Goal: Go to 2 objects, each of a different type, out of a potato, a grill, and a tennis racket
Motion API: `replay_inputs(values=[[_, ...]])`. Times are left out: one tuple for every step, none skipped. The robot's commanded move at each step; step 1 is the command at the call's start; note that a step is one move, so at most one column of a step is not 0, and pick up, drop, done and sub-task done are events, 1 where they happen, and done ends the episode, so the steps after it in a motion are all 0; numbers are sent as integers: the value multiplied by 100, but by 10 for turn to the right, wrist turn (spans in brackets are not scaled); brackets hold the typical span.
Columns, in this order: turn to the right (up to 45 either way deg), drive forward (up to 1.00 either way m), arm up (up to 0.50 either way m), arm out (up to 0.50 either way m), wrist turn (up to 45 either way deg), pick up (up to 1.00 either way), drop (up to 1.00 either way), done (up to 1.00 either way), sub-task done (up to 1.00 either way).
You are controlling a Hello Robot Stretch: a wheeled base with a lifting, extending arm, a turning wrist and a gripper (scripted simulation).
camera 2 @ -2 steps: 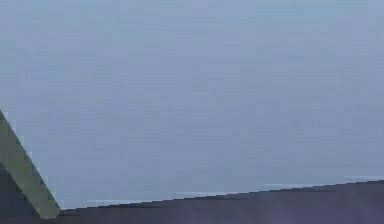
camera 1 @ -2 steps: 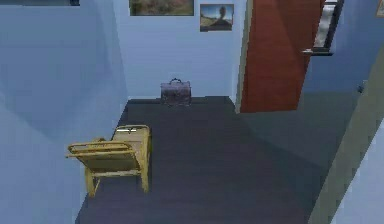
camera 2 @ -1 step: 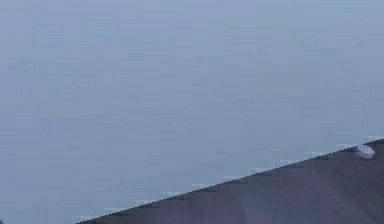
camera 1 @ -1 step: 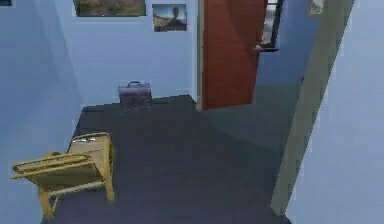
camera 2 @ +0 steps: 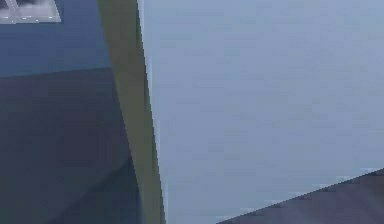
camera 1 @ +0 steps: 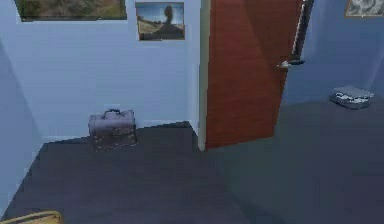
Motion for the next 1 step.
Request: replay_inputs(values=[[120,0,0,0,0,0,0,0,0]])
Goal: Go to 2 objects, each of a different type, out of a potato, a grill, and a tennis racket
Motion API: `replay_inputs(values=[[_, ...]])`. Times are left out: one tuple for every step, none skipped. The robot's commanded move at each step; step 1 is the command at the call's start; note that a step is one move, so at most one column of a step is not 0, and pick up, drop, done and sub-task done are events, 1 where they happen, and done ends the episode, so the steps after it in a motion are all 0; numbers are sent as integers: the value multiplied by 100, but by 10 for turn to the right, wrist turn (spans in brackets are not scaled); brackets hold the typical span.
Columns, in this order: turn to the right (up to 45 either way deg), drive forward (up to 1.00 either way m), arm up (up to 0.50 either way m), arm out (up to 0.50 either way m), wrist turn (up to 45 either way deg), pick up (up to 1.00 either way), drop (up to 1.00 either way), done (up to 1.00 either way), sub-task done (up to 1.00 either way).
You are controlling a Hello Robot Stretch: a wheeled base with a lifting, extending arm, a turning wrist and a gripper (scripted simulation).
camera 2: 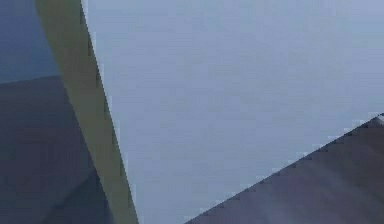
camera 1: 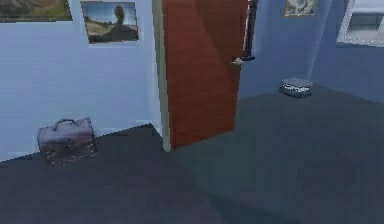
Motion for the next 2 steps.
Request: replay_inputs(values=[[0,25,0,0,0,0,0,0,0],[240,0,0,0,0,0,0,0,0]])
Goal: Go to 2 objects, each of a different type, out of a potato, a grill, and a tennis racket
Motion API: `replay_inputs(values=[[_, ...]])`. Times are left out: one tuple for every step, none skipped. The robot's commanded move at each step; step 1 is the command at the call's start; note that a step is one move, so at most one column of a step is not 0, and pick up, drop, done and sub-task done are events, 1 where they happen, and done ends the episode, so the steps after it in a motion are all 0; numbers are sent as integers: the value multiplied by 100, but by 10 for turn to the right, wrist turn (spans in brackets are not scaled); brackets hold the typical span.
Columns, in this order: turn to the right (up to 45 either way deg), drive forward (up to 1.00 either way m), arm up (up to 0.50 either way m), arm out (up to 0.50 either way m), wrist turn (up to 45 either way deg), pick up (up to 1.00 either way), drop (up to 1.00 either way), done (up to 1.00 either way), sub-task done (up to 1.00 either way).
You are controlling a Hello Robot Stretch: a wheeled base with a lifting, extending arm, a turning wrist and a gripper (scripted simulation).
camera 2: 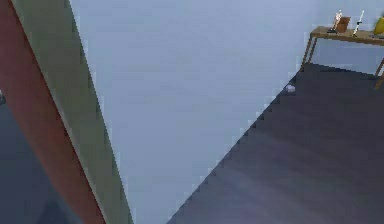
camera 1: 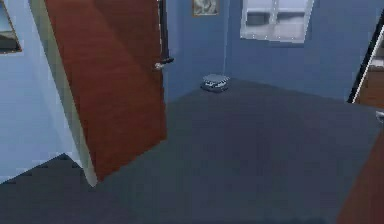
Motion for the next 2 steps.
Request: replay_inputs(values=[[0,45,0,0,0,0,0,0,0],[360,0,0,0,0,0,0,0,0]])
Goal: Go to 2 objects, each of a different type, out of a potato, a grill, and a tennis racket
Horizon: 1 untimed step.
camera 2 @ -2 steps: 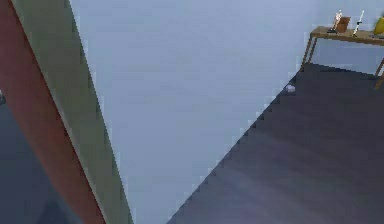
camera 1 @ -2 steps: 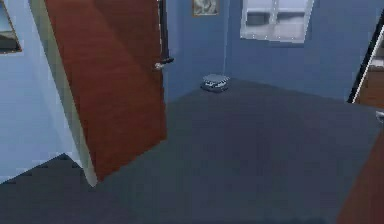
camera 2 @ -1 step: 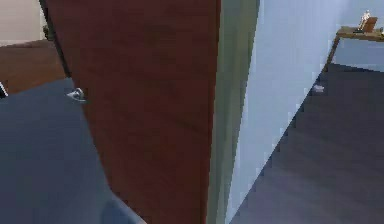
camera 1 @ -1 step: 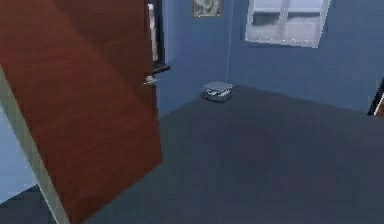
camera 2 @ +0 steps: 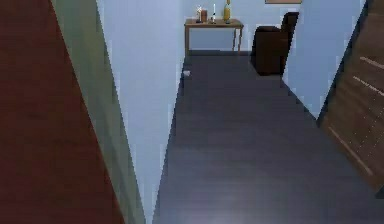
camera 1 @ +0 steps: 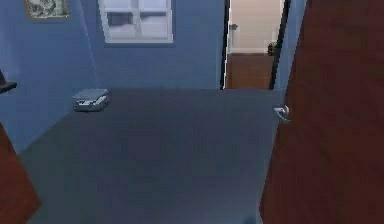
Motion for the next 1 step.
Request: replay_inputs(values=[[0,100,0,0,0,0,0,0,0]])
